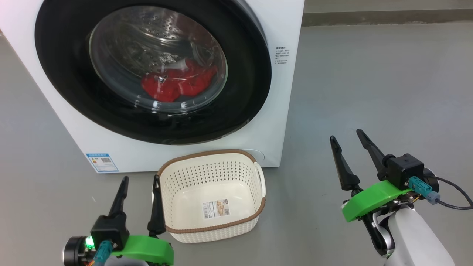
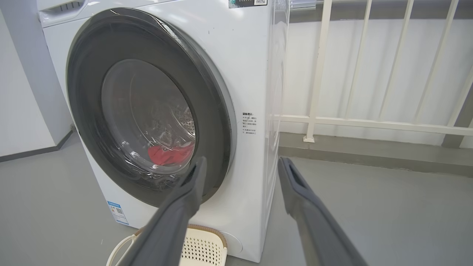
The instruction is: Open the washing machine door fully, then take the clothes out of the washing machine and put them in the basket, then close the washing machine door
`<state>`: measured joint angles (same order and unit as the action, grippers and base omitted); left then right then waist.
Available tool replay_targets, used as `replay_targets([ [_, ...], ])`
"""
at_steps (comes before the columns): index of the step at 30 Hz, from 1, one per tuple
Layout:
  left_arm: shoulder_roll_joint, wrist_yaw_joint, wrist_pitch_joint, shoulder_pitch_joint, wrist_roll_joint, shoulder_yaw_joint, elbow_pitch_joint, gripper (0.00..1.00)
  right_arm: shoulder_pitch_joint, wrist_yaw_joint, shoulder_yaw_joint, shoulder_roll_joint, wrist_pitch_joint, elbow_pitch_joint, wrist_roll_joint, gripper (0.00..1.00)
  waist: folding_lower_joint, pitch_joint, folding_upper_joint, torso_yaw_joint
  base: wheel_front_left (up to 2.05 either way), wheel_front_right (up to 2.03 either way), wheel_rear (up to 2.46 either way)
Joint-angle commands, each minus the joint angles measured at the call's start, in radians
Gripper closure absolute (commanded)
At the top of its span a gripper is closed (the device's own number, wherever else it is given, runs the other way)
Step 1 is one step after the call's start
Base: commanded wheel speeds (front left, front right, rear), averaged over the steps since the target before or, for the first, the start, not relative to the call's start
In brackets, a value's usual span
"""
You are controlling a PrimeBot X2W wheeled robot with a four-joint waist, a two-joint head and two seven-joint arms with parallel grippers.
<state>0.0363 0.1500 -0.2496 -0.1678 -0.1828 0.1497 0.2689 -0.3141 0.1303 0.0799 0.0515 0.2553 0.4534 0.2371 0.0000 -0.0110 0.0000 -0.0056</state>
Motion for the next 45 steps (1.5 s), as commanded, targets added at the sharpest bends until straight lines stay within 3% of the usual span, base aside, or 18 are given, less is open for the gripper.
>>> replay_targets([
  [1, 0.015, 0.004, -0.012, -0.041, 0.008, -0.029, -0.023, 0.0, -0.038, 0.0, 0.022, -0.001, 0.006, -0.023, -0.005, 0.0, 0.0, 0.001, 0.0, 0.0, 0.0, 0.0, 0.0],
  [15, 0.015, 0.015, -0.012, -0.04, 0.013, -0.012, -0.067, 0.0, -0.04, 0.0, 0.016, -0.001, 0.006, -0.042, -0.007, 0.02, 0.0, 0.032, 0.0, 0.001, 0.0, 0.0, 0.0],
  [16, 0.015, 0.016, -0.012, -0.042, 0.014, -0.009, -0.075, 0.0, -0.041, 0.0, 0.015, -0.001, 0.006, -0.044, -0.006, 0.16, 0.0, 0.038, 0.0, 0.003, 0.0, 0.0, 0.0],
  [17, 0.015, 0.017, -0.012, -0.044, 0.013, -0.005, -0.083, 0.0, -0.043, 0.0, 0.015, -0.001, 0.006, -0.045, -0.006, 0.52, 0.0, 0.044, 0.0, 0.004, 0.0, 0.0, 0.0],
  [21, 0.015, 0.021, -0.007, -0.046, 0.002, 0.013, -0.113, 0.0, -0.056, 0.0, 0.014, -0.001, 0.006, -0.044, -0.006, 1.0, 0.0, 0.075, 0.0, 0.012, 0.0, 0.0, 0.0],
  [26, 0.015, 0.027, -0.005, -0.056, -0.002, 0.032, -0.146, 0.0, -0.08, 0.0, 0.007, -0.001, 0.006, -0.052, -0.006, 1.0, 0.0, 0.116, 0.0, 0.025, 0.0, 0.0, 0.0],
  [33, 0.014, 0.042, -0.004, -0.088, -0.002, 0.067, -0.209, 0.0, -0.156, 0.0, 0.005, -0.001, 0.006, -0.081, 0.135, 1.0, 0.0, 0.218, 0.0, 0.05, 0.0, 0.0, 0.0],
  [39, 0.014, 0.053, -0.009, -0.115, 0.008, 0.082, -0.261, 0.0, -0.235, 0.0, 0.021, -0.001, 0.006, -0.062, 0.382, 1.0, 0.0, 0.276, 0.0, 0.062, 0.0, 0.0, 0.0],
  [45, 0.014, 0.06, -0.011, -0.13, 0.013, 0.088, -0.297, 0.0, -0.32, 0.0, 0.027, -0.001, -0.002, -0.038, 0.541, 1.0, 0.0, 0.329, 0.0, 0.071, 0.0, 0.0, 0.0],
])
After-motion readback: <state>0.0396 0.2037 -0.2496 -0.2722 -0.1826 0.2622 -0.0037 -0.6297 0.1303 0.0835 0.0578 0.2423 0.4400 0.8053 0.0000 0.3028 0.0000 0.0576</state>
